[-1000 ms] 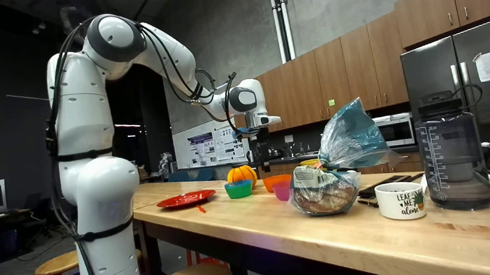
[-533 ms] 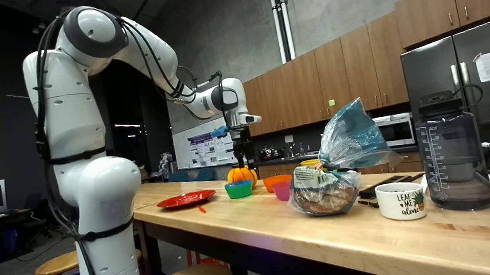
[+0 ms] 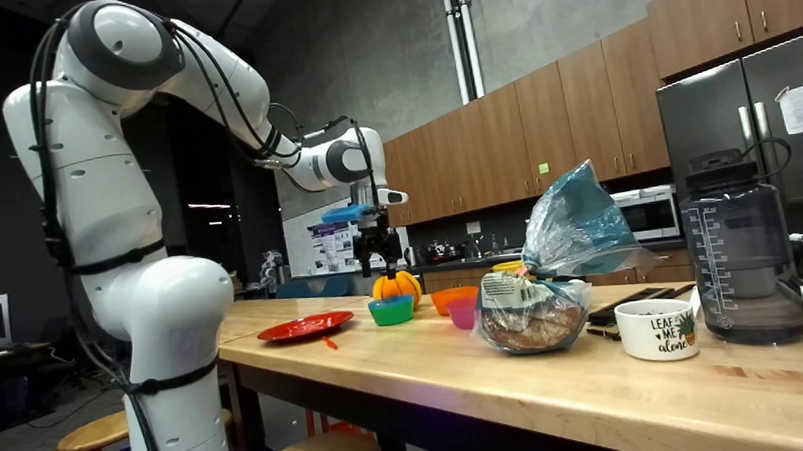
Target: Move the pink bowl backwards slightly
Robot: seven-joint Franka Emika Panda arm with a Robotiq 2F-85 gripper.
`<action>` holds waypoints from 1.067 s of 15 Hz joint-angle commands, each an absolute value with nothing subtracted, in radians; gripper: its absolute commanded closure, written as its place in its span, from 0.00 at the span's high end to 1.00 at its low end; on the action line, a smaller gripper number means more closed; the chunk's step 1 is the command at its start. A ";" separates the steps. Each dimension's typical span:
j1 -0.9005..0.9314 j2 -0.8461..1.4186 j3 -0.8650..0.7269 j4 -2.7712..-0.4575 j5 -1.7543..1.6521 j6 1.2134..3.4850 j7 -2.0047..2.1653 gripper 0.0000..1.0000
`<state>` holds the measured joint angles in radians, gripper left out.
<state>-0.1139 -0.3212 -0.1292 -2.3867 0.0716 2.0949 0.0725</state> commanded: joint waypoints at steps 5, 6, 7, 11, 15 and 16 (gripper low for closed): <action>-0.070 -0.434 -0.125 -2.452 0.105 2.010 -0.088 1.00; -0.066 -0.443 -0.125 -2.455 0.104 2.000 -0.101 1.00; -0.063 -0.453 -0.125 -2.460 0.101 1.992 -0.112 1.00; -0.055 -0.484 -0.124 -2.473 0.097 1.966 -0.141 1.00; -0.049 -0.508 -0.123 -2.485 0.095 1.949 -0.169 1.00; -0.048 -0.514 -0.124 -2.487 0.095 1.945 -0.177 1.00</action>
<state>-0.0575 -0.4693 -0.1220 -2.4651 0.0836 1.9648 -0.1468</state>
